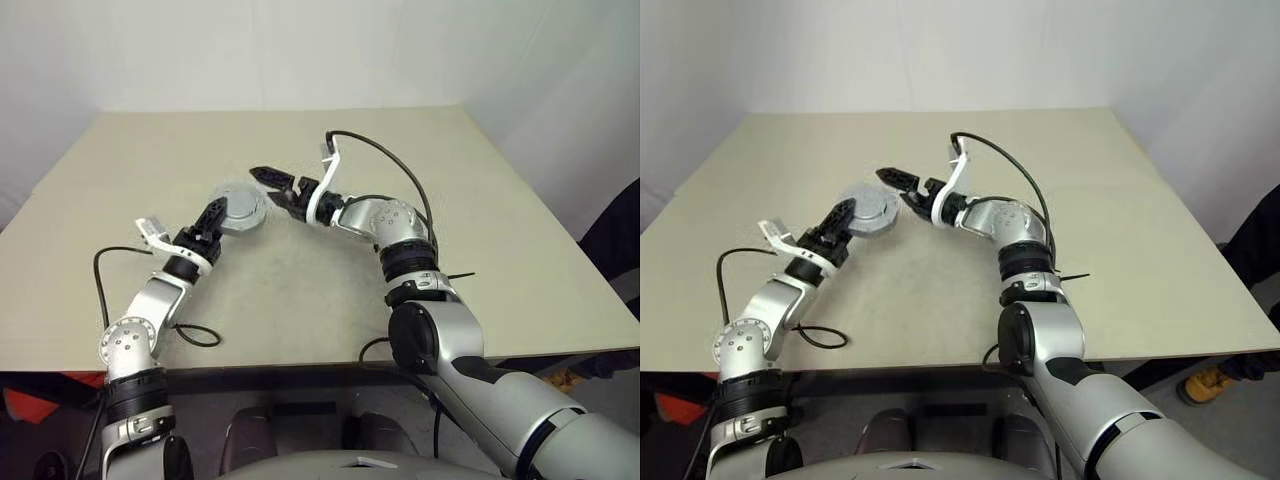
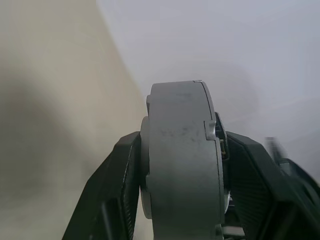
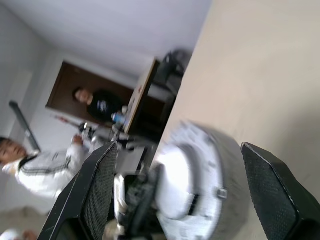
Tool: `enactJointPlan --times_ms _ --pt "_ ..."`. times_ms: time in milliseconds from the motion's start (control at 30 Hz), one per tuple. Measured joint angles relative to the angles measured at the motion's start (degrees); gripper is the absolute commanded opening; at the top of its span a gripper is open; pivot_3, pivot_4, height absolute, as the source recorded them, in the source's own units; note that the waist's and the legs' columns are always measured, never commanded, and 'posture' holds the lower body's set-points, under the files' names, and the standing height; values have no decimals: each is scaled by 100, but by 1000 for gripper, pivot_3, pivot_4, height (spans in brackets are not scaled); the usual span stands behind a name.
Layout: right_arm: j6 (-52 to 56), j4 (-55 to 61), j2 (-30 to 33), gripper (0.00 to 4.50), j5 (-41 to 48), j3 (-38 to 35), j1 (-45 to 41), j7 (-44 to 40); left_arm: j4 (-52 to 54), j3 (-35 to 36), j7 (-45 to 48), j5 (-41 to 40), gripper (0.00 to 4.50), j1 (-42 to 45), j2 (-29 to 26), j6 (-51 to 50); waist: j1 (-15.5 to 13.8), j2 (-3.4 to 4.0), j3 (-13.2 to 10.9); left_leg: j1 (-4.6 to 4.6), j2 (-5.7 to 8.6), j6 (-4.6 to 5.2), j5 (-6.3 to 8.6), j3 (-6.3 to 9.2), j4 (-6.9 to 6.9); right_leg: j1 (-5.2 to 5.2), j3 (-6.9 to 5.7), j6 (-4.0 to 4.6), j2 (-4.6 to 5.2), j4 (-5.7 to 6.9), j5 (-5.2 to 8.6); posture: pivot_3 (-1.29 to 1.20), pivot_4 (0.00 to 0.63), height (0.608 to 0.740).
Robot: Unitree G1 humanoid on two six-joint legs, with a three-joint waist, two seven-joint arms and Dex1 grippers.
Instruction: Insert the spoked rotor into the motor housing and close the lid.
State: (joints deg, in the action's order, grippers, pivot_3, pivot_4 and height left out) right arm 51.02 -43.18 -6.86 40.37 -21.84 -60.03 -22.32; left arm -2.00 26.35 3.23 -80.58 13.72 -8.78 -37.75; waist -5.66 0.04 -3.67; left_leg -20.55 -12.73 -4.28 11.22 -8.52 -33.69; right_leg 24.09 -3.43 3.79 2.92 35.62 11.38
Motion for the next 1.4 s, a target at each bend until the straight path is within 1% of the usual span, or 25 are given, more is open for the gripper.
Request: enactJointPlan --times_ms 133,300,567,833,900,933,1033,1067,1100,1233,1400 --pt "-212 -15 20 4432 -44 0 0 46 -74 270 -101 197 2195 -50 -1 260 11 -7 -1 0 -2 0 0 1 -7 0 0 0 0 3 0 0 0 740" --pt "-319 -92 16 4432 -114 7 0 119 -104 731 -240 248 2195 -58 -22 640 12 -11 0 -1 -1 1 0 2 -13 0 0 1 0 6 0 0 0 740" --pt "-375 -191 18 4432 -200 22 0 122 -445 1384 -536 527 2195 -114 -226 1133 15 -31 1 -2 -3 2 1 4 -25 -1 0 2 0 8 1 0 0 740" --pt "-419 -285 11 4432 -264 61 0 100 -664 1644 -872 821 2195 -133 -244 1400 9 -57 0 0 -4 3 2 8 -35 -8 -1 13 0 9 7 0 0 740" --pt "-422 -336 9 4459 -294 75 0 79 -664 1644 -906 909 2855 -135 -244 1417 10 -64 0 0 -6 3 2 9 -38 -8 -1 14 0 10 7 0 0 740" --pt "-424 -348 9 4459 -306 84 0 71 -664 1646 -907 917 3069 -134 -245 1428 10 -66 0 -1 -5 2 2 8 -39 -9 -1 14 0 10 6 0 0 740" --pt "-439 -362 7 4459 -338 123 0 51 -664 1647 -907 956 3987 -132 -250 1444 14 -66 1 6 -5 3 2 8 -40 -13 0 15 0 12 6 0 0 740" --pt "-450 -372 7 4459 -343 126 -1 49 -664 1647 -907 977 4383 -132 -250 1448 14 -66 1 8 -6 3 2 8 -40 -14 -1 16 0 13 6 0 0 740" --pt "-456 -388 7 4459 -344 126 -1 49 -664 1647 -907 996 4449 -133 -251 1451 15 -66 1 11 -6 3 2 8 -40 -15 -1 16 0 14 6 0 0 740" --pt "-455 -480 7 4459 -346 127 -1 58 -662 1649 -971 1113 4449 -153 -297 1466 17 -66 1 23 -6 3 2 8 -39 -27 -1 17 0 14 7 0 0 740" --pt "-446 -580 8 4459 -406 142 -2 67 -664 1827 -1062 1225 4449 -146 -629 1541 19 -66 0 52 -7 4 3 8 -38 -53 -1 7 0 12 14 0 0 740"
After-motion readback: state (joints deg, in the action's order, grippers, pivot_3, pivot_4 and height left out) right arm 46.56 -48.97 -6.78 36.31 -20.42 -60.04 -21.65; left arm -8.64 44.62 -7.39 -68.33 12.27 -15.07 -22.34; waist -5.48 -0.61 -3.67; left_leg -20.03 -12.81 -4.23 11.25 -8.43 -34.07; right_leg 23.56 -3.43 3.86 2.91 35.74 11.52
